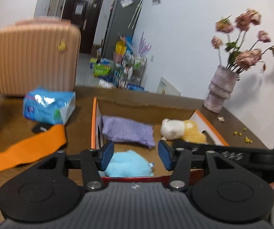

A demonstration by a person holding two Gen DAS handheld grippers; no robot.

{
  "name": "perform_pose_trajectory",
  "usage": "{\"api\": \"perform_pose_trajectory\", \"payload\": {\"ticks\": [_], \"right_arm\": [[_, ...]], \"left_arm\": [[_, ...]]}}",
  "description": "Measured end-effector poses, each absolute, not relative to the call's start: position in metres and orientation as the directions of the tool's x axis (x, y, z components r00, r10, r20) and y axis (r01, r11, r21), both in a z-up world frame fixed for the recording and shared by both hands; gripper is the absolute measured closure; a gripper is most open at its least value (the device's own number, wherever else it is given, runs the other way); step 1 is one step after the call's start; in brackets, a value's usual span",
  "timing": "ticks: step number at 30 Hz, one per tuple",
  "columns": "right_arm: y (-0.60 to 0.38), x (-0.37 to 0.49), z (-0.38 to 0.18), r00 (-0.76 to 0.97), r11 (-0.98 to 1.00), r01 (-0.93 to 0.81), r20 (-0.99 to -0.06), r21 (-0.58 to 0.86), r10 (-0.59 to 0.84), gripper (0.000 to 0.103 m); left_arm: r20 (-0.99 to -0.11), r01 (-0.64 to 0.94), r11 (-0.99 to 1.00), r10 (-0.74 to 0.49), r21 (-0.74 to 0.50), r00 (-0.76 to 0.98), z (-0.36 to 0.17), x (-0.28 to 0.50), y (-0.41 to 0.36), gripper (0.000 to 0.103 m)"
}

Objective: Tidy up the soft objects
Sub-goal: 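Carry the light-blue plush into the cardboard box and release it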

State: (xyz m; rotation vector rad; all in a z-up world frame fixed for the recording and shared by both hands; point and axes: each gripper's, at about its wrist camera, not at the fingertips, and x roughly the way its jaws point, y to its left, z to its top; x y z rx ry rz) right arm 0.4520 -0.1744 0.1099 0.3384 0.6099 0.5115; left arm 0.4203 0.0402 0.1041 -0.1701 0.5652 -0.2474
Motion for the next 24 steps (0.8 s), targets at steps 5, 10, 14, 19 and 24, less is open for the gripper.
{"api": "perform_pose_trajectory", "payload": {"ticks": [5, 10, 14, 19, 24], "right_arm": [[-0.224, 0.391, 0.146, 0.798, 0.889, -0.355, -0.402, 0.289, 0.45, 0.032], [-0.273, 0.331, 0.147, 0.893, 0.956, -0.263, -0.342, 0.128, 0.292, 0.012], [-0.289, 0.306, 0.146, 0.918, 0.968, -0.224, -0.311, 0.109, 0.248, 0.012], [-0.292, 0.27, 0.151, 0.951, 0.976, -0.211, -0.22, 0.056, 0.218, 0.005], [-0.293, 0.232, 0.138, 0.958, 0.976, -0.208, -0.186, 0.072, 0.218, 0.005]], "left_arm": [[-0.442, 0.157, 0.979, -0.201, -0.133, 0.874, 0.122, 0.359, 0.043, 0.018], [-0.348, 0.078, 0.996, -0.092, -0.052, 0.933, 0.12, 0.305, 0.045, 0.0], [-0.328, 0.059, 0.997, -0.072, -0.049, 0.942, 0.125, 0.279, 0.041, 0.0], [-0.297, 0.006, 0.999, -0.019, -0.047, 0.955, 0.122, 0.245, 0.036, 0.0], [-0.288, 0.0, 0.997, -0.022, -0.077, 0.957, 0.108, 0.196, 0.033, 0.0]]}}
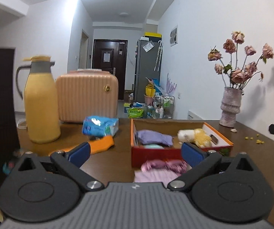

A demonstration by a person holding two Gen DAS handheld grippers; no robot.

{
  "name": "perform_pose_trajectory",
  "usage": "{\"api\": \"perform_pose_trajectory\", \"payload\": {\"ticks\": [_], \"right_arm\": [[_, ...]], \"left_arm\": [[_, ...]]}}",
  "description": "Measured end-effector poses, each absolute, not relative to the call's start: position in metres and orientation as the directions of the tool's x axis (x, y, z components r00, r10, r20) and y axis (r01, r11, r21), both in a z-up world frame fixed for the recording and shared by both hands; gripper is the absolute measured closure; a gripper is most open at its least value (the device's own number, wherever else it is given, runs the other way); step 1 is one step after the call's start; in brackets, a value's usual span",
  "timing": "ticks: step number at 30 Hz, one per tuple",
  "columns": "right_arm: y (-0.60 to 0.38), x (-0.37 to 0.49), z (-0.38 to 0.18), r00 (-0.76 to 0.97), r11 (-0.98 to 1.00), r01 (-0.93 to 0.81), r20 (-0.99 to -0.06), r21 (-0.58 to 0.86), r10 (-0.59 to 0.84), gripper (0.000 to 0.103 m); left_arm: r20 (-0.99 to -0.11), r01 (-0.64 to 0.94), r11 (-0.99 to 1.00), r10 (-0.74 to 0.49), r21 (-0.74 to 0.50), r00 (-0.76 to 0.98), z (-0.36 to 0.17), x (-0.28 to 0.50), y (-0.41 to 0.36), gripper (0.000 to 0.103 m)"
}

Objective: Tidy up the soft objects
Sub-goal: 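Carry the light-blue plush into the cardboard box and release it, then move the right tool back to the orange-and-beige sponge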

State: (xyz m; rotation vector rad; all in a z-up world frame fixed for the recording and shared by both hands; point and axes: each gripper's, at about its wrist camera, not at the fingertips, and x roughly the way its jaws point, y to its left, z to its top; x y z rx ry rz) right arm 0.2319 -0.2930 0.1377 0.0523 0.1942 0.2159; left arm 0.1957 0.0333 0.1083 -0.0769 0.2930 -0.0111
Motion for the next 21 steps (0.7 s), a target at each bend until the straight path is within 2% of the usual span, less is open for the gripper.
{"api": "perform_pose_trajectory", "payload": {"ticks": [3, 7, 10, 13, 17, 20, 21], "right_arm": [[-0.29, 0.202, 0.115, 0.954, 0.969, -0.224, -0.179, 0.101, 0.239, 0.005], [-0.274, 0.156, 0.074, 0.958, 0.977, -0.203, -0.193, 0.067, 0.212, 0.005], [-0.267, 0.119, 0.051, 0.954, 0.976, -0.206, -0.207, 0.073, 0.217, 0.005], [-0.261, 0.099, 0.044, 0.942, 0.969, -0.237, -0.227, 0.073, 0.248, 0.005], [-0.252, 0.095, 0.045, 0.945, 0.967, -0.254, -0.205, 0.027, 0.254, 0.006], [-0.247, 0.105, 0.041, 0.947, 0.972, -0.234, -0.221, 0.023, 0.233, 0.015], [-0.244, 0.109, 0.039, 0.941, 0.968, -0.247, -0.232, 0.033, 0.248, 0.023]], "left_arm": [[-0.295, -0.001, 0.993, -0.035, -0.121, 0.955, 0.092, 0.163, 0.03, 0.0], [-0.329, -0.038, 0.987, -0.015, -0.153, 0.944, 0.06, 0.124, 0.026, 0.0], [-0.362, -0.03, 0.99, -0.022, -0.138, 0.932, 0.043, 0.104, 0.023, 0.0], [-0.379, -0.008, 0.991, -0.042, -0.13, 0.924, 0.036, 0.098, 0.021, 0.0], [-0.366, -0.013, 0.988, -0.045, -0.155, 0.93, 0.037, 0.101, 0.021, 0.0], [-0.37, -0.014, 0.988, -0.046, -0.156, 0.928, 0.034, 0.108, 0.02, 0.0], [-0.372, -0.013, 0.988, -0.045, -0.152, 0.927, 0.032, 0.112, 0.019, 0.0]]}}
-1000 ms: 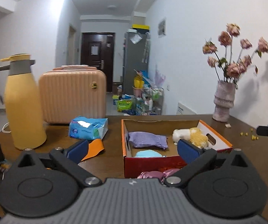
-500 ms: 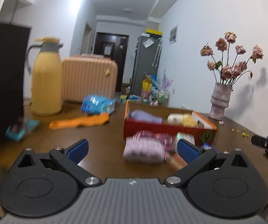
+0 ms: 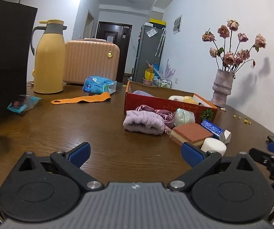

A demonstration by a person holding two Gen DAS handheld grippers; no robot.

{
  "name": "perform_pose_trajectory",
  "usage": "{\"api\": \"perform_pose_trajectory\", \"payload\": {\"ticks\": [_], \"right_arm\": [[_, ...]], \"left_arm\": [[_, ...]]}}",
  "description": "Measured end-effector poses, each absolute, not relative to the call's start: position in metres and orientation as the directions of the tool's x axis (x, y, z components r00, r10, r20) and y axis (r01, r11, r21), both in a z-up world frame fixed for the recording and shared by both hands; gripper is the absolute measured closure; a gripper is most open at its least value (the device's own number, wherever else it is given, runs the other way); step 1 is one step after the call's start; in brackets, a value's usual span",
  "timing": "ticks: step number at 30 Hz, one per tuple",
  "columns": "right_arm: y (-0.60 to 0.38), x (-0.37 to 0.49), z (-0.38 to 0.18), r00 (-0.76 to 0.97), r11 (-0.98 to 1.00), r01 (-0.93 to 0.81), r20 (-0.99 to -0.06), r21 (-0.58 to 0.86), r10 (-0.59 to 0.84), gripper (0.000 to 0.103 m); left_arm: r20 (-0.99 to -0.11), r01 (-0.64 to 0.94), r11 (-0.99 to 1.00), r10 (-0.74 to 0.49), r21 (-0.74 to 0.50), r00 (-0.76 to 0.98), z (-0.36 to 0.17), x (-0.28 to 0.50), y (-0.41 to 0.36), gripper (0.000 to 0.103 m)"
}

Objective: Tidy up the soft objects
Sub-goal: 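Move the right tool back to the orange-and-beige sponge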

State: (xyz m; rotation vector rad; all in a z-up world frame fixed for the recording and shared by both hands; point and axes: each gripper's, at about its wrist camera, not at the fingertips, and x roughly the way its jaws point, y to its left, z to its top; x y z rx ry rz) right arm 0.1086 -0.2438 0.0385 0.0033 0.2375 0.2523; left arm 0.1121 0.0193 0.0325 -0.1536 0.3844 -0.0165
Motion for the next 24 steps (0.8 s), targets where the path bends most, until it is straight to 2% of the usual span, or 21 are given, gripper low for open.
{"api": "perform_pose_trajectory", "payload": {"ticks": [1, 4, 9, 13, 15, 21, 24], "right_arm": [[-0.241, 0.112, 0.036, 0.932, 0.962, -0.269, -0.24, 0.048, 0.272, 0.03], [-0.228, 0.132, 0.029, 0.869, 0.913, -0.387, -0.28, 0.127, 0.407, 0.04], [-0.203, 0.174, 0.018, 0.82, 0.889, -0.433, -0.345, 0.148, 0.457, 0.045], [-0.196, 0.2, 0.019, 0.786, 0.877, -0.451, -0.392, 0.164, 0.478, 0.045], [-0.198, 0.209, 0.018, 0.793, 0.9, -0.409, -0.429, 0.152, 0.433, 0.044], [-0.234, 0.233, 0.021, 0.851, 0.954, -0.269, -0.432, 0.131, 0.3, 0.037], [-0.252, 0.25, 0.027, 0.833, 0.935, -0.258, -0.435, 0.242, 0.342, 0.036]], "left_arm": [[-0.376, -0.015, 0.988, -0.044, -0.152, 0.926, 0.031, 0.117, 0.018, 0.0], [-0.392, 0.011, 0.989, -0.069, -0.148, 0.917, 0.027, 0.139, 0.009, 0.0], [-0.385, 0.041, 0.993, -0.082, -0.114, 0.919, 0.026, 0.172, -0.007, 0.0], [-0.401, 0.026, 0.991, -0.078, -0.133, 0.913, 0.025, 0.193, -0.007, 0.0], [-0.416, 0.015, 0.99, -0.073, -0.14, 0.907, 0.023, 0.204, -0.006, 0.0], [-0.459, 0.041, 0.982, -0.122, -0.184, 0.88, 0.014, 0.231, -0.018, 0.0], [-0.463, 0.082, 0.976, -0.168, -0.201, 0.87, 0.012, 0.243, -0.03, 0.004]]}}
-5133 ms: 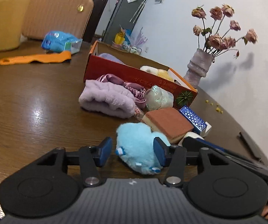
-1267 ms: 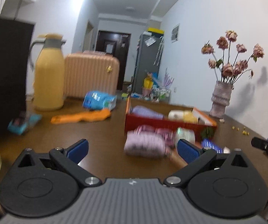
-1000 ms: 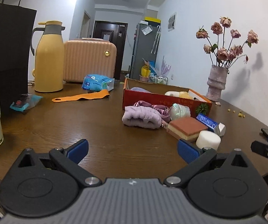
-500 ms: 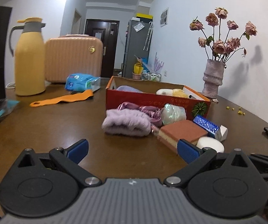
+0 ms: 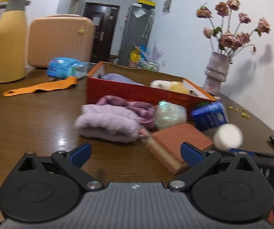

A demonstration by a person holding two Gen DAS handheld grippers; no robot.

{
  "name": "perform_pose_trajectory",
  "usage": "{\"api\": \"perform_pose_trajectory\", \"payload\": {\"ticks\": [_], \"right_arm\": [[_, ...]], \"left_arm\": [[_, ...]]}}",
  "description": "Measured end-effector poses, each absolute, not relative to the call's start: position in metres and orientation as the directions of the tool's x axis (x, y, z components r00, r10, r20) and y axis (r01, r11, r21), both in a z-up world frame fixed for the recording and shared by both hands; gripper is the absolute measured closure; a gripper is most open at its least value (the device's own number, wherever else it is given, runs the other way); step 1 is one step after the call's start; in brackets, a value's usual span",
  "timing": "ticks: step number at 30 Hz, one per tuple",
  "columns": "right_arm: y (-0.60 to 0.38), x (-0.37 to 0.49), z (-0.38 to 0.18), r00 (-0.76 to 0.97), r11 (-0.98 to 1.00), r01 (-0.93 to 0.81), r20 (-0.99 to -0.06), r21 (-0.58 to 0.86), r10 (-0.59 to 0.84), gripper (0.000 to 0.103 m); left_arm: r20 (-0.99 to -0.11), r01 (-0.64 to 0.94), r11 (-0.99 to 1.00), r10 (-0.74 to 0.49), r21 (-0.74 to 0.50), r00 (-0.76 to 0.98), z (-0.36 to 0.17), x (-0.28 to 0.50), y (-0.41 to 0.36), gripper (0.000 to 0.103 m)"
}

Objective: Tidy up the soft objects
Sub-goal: 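Move the right tool back to the orange-and-beige sponge, then close the right tool on the orange-and-beige sponge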

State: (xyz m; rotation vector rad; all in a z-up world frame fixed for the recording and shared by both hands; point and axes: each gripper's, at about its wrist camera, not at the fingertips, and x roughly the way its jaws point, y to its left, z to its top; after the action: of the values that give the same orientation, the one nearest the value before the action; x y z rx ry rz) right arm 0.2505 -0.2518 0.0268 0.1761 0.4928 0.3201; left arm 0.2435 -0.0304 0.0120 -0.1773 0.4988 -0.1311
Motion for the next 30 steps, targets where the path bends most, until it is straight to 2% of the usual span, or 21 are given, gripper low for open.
{"api": "perform_pose_trajectory", "payload": {"ticks": [2, 4, 6, 7, 8, 10, 12, 15, 25, 30], "right_arm": [[-0.256, 0.259, 0.031, 0.846, 0.941, -0.241, -0.425, 0.236, 0.323, 0.036], [-0.259, 0.269, 0.034, 0.849, 0.942, -0.239, -0.419, 0.237, 0.321, 0.036], [-0.261, 0.285, 0.034, 0.83, 0.924, -0.261, -0.423, 0.279, 0.362, 0.038], [-0.261, 0.295, 0.034, 0.819, 0.916, -0.267, -0.43, 0.299, 0.379, 0.04], [-0.26, 0.301, 0.032, 0.812, 0.913, -0.267, -0.438, 0.309, 0.386, 0.042], [-0.257, 0.313, 0.028, 0.791, 0.904, -0.269, -0.459, 0.333, 0.405, 0.059], [-0.257, 0.314, 0.023, 0.768, 0.882, -0.276, -0.464, 0.382, 0.442, 0.068], [-0.259, 0.295, 0.022, 0.748, 0.859, -0.293, -0.458, 0.421, 0.48, 0.069], [-0.264, 0.181, 0.018, 0.721, 0.828, -0.336, -0.443, 0.448, 0.532, 0.07], [-0.269, 0.153, 0.026, 0.757, 0.821, -0.324, -0.392, 0.471, 0.523, 0.066]], "left_arm": [[-0.465, 0.096, 0.973, -0.186, -0.211, 0.865, 0.012, 0.252, -0.037, 0.011], [-0.483, 0.108, 0.966, -0.211, -0.234, 0.85, 0.011, 0.261, -0.04, 0.024], [-0.512, 0.125, 0.952, -0.258, -0.28, 0.819, 0.007, 0.272, -0.042, 0.041], [-0.525, 0.127, 0.945, -0.276, -0.302, 0.805, 0.004, 0.277, -0.042, 0.045], [-0.536, 0.127, 0.936, -0.295, -0.328, 0.791, 0.001, 0.283, -0.041, 0.049], [-0.534, 0.125, 0.921, -0.32, -0.368, 0.782, 0.0, 0.286, -0.04, 0.054], [-0.532, 0.147, 0.913, -0.346, -0.382, 0.773, 0.001, 0.283, -0.039, 0.067], [-0.53, 0.188, 0.896, -0.396, -0.403, 0.75, 0.005, 0.269, -0.037, 0.069], [-0.538, 0.237, 0.883, -0.439, -0.404, 0.719, 0.01, 0.189, -0.024, 0.069], [-0.513, 0.218, 0.889, -0.416, -0.402, 0.751, 0.013, 0.17, -0.013, 0.064]]}}
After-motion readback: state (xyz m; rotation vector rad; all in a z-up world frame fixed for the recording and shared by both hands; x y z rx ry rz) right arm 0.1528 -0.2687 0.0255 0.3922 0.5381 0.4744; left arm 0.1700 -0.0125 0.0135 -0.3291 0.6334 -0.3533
